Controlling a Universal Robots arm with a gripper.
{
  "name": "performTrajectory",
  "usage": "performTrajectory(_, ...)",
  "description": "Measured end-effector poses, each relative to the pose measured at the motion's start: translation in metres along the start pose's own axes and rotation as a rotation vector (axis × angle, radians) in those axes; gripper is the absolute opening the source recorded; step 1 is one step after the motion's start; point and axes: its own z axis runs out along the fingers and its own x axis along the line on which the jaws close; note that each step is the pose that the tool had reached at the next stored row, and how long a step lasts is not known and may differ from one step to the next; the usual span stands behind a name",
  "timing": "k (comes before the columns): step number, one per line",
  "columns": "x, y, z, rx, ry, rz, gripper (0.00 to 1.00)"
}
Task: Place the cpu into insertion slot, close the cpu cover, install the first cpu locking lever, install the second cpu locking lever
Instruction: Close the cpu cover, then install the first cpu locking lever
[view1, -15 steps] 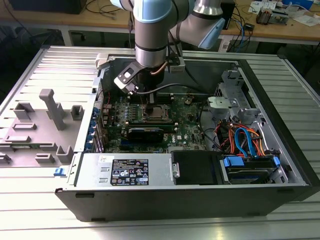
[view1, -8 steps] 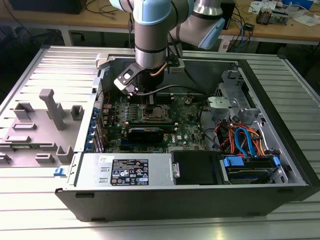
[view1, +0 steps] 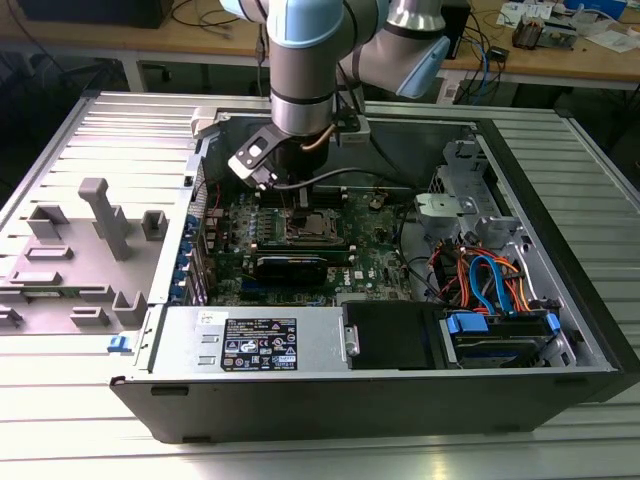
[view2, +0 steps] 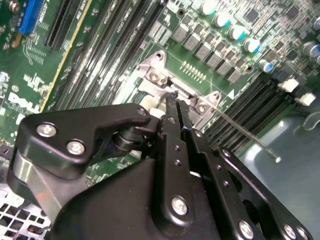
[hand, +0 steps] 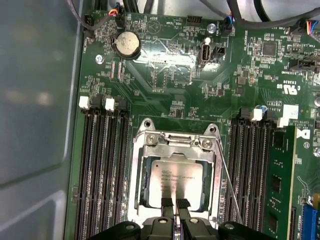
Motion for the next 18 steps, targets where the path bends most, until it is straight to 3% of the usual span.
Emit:
performTrajectory(5,-0.0018,0.0206,0.0011,0.0047,-0.0002,0.0,0.17)
performTrajectory(18,-0.0018,0.0213,0.0012,0.0047,0.0001,0.0,0.17)
